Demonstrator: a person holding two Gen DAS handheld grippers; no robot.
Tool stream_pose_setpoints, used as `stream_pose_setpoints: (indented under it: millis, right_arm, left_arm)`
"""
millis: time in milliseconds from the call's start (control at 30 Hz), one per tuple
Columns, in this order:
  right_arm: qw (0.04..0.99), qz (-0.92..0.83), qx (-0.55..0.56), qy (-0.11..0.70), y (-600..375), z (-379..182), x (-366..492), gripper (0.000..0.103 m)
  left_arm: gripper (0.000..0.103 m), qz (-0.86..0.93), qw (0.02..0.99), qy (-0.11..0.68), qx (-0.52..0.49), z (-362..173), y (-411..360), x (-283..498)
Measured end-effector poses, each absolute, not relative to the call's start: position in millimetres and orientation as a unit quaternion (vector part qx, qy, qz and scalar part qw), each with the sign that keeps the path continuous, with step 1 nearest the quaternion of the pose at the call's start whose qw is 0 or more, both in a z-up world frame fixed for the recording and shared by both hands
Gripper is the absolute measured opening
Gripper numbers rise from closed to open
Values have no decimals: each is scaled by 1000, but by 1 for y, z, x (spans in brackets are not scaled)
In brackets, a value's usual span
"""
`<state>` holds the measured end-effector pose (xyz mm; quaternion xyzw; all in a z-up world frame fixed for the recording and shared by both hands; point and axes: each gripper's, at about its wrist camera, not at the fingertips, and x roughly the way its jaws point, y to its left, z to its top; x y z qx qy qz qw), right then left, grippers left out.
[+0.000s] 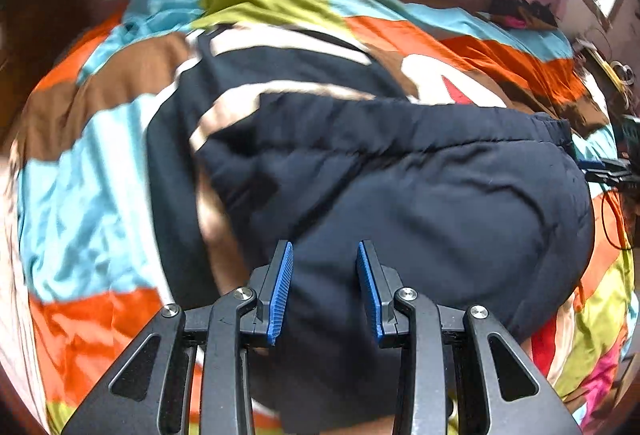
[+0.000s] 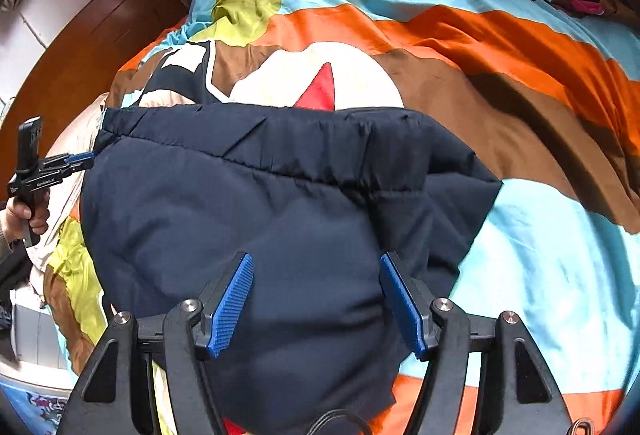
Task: Fold large clothes
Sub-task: 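Press and smooth the folded jacket with both open tools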
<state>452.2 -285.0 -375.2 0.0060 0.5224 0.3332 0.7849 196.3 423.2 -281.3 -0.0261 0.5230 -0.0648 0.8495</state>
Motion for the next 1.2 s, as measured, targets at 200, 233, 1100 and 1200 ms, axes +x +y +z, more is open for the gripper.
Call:
stream_pose_setpoints:
  millis: [200,233,1100,1200]
  right_arm:
    - [777,322,7,542,-293,-387,434,76]
    - [775,319,12,546,-295,-390,433,78]
    - [705,271,256,603,-358,-462,448,98]
    - [706,274,255,602,-360,-463,448,98]
  left_arm:
    - [35,-41,835,545,-73,-290,448,181]
    - [36,-42,833,545,-81,-290,450,180]
    - [73,-46,783,593,-181,-331,472,206]
    - [73,-44,789,593,-156,-327,466,209]
